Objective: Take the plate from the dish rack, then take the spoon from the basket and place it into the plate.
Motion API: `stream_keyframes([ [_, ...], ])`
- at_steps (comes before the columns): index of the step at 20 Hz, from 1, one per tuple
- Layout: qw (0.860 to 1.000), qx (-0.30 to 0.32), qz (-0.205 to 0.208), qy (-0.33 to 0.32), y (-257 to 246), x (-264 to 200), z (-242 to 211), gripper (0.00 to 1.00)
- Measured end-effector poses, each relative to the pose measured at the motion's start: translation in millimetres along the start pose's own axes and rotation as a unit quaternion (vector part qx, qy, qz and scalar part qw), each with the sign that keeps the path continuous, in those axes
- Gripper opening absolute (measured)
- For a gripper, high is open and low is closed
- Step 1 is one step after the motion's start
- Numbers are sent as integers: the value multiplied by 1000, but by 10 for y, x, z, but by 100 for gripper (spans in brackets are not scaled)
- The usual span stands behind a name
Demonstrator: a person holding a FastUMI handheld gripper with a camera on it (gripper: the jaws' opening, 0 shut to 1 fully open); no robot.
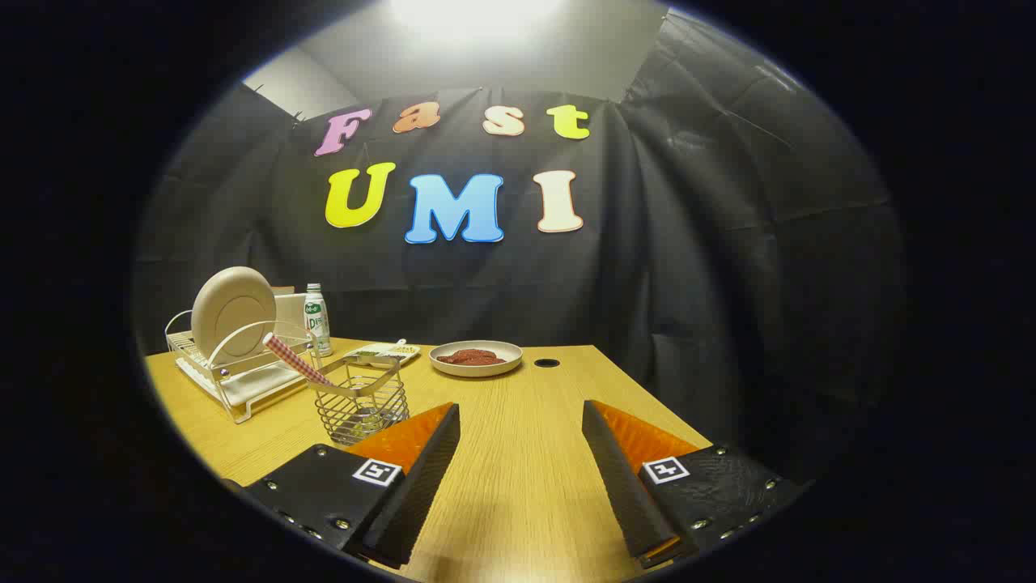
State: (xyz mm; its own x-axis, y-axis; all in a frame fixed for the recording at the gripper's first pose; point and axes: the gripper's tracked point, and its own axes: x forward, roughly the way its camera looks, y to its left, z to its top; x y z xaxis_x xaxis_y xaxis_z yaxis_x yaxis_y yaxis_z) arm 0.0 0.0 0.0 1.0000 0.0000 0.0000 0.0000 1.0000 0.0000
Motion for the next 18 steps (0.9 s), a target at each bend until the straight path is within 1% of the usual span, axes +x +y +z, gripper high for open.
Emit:
stream_keyframes([
  [2,1000,4,0,12,-25,152,-47,93],
  [4,1000,8,1,20,-9,461,-33,93],
  [7,1000,12,6,9,-10,745,29,93],
  [10,1000,21,-3,-4,-76,958,218,93],
  [12,1000,10,-18,-4,-165,999,357,93],
  [14,999,0,-36,-6,-273,937,568,93],
  [18,997,-18,-69,-5,-414,634,980,93],
])
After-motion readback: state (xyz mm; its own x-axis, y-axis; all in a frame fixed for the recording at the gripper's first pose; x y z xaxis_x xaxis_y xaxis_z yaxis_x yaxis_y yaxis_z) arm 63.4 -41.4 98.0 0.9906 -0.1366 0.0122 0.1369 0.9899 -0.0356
